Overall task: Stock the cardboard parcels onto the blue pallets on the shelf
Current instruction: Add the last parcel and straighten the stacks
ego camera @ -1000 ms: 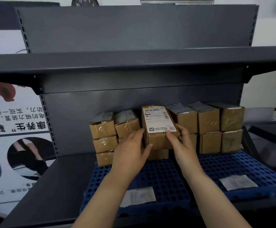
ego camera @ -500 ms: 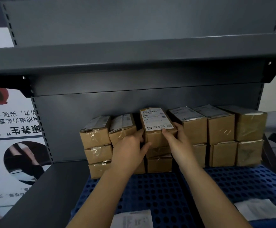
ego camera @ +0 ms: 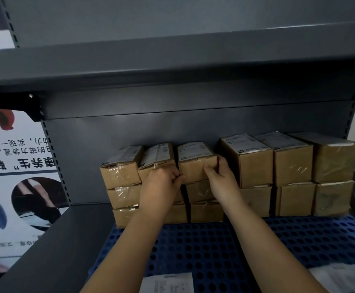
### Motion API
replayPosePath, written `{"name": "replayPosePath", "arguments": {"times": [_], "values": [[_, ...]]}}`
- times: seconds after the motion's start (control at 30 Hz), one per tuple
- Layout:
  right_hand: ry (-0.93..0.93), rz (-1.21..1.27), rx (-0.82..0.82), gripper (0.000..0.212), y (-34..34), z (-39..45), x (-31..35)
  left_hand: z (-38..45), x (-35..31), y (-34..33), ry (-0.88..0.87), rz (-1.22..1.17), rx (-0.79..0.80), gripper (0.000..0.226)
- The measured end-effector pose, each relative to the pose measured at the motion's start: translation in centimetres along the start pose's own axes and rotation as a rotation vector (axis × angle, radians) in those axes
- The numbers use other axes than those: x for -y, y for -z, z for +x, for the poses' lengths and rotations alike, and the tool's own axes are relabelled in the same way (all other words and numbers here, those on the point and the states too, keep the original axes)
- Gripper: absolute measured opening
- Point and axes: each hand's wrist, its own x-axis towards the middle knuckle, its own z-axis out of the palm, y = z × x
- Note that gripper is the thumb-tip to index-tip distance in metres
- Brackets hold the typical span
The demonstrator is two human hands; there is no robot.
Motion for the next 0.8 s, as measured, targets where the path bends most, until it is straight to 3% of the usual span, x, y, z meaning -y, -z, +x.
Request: {"name": "replayPosePath", "arguments": {"times": [0.13, 0.33, 0.5, 0.63, 0.8], "values": [[-0.003, -0.022, -0.002, 0.043, -0.1, 0.7, -0.6, -0.2, -0.1, -0.1, -0.046, 0.032, -0.027, 0.014], [0.003, 0.019, 0.005, 0.047, -0.1, 0.6, -1.2, -2.7, 2.6, 2.3, -0.147, -0.012, -0.246, 0.012], [0.021, 0.056, -0.022, 0.058, -0.3, 0.0, -2.8, -4.4, 7.4, 4.6, 0.13, -0.215, -0.411, 0.029], [-0.077, 0.05, 0.014, 0.069, 0.0, -1.4, -4.9, -5.4, 9.4, 5.0, 0.345, -0.407, -0.316, 0.047], [-0.214, 0.044, 0.088, 0.085, 0.5, -2.6, -6.1, -5.6, 10.7, 4.7, 0.415, -0.611, -0.08, 0.063]]}}
